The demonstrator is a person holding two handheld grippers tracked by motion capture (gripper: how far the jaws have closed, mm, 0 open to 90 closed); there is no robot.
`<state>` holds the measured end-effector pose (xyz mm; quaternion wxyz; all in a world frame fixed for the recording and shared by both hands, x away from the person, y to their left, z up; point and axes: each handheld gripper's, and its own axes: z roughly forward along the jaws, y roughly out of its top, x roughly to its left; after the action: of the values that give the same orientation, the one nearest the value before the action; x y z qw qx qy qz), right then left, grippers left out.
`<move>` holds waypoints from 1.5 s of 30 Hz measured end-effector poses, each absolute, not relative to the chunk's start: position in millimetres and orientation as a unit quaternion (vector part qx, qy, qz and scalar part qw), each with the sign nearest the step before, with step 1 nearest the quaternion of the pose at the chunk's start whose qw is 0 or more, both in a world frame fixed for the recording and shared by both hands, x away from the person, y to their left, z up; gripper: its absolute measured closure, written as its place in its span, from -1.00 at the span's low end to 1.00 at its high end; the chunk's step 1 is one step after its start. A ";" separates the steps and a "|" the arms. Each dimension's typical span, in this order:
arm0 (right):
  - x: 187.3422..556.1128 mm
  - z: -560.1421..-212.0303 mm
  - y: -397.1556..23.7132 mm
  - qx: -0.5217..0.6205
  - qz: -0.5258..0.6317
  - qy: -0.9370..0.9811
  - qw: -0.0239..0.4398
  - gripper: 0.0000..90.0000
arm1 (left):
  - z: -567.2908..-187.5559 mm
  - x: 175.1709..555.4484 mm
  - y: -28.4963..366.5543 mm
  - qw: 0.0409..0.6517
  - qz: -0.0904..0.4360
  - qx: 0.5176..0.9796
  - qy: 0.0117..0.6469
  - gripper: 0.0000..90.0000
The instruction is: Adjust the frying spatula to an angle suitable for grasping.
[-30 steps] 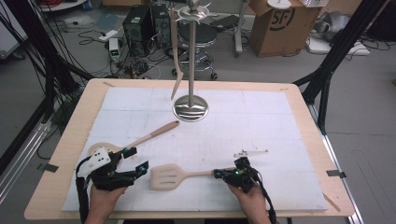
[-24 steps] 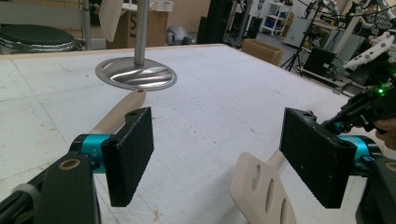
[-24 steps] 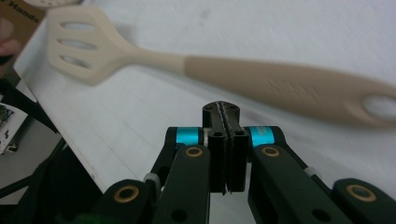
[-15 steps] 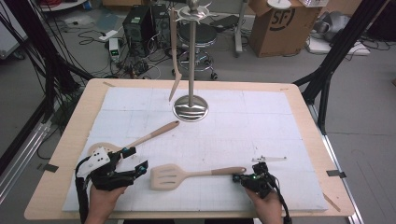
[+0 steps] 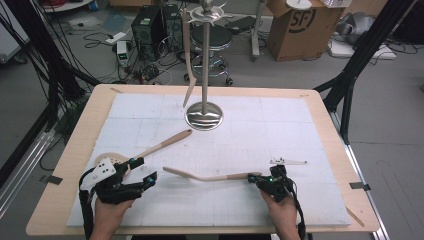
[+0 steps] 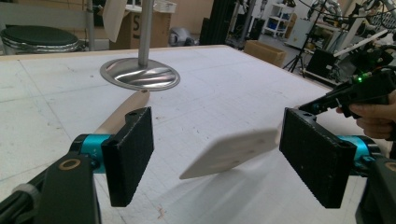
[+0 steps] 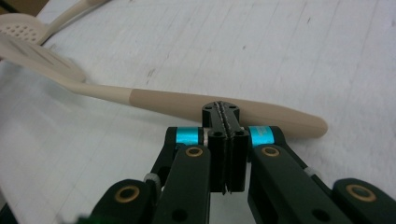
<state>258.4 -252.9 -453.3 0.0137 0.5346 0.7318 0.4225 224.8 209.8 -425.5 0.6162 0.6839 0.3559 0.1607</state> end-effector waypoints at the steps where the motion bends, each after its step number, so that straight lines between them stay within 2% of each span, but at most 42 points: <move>1: 256.8 -454.5 -253.6 0.532 0.421 0.734 0.012 1.00 | -425.3 224.6 209.3 0.616 0.161 0.684 0.355 -0.41; 9: 245.6 -459.8 -267.1 0.538 0.400 0.742 0.017 1.00 | -425.2 224.4 209.2 0.614 0.162 0.686 0.355 -0.40; 18: 255.5 -461.0 -282.3 0.574 0.399 0.714 0.045 1.00 | -424.9 224.2 208.0 0.615 0.162 0.687 0.353 -0.40; 23: 267.8 -462.8 -278.1 0.585 0.405 0.701 0.054 1.00 | -425.1 224.2 208.5 0.614 0.161 0.687 0.354 -0.40; 31: 294.6 -463.7 -269.5 0.596 0.409 0.690 0.042 1.00 | -425.3 224.7 208.0 0.613 0.162 0.687 0.355 -0.40; 38: 321.3 -464.4 -249.9 0.600 0.410 0.686 0.043 0.99 | -425.8 225.0 209.0 0.612 0.162 0.687 0.357 -0.40; 45: 350.2 -464.4 -225.1 0.603 0.411 0.683 0.023 0.99 | -426.0 224.9 212.3 0.614 0.165 0.682 0.362 -0.40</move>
<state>350.2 -225.1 -464.4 0.0234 0.6029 0.6833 0.4111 224.9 212.3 -426.0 0.6144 0.6816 0.3618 0.1646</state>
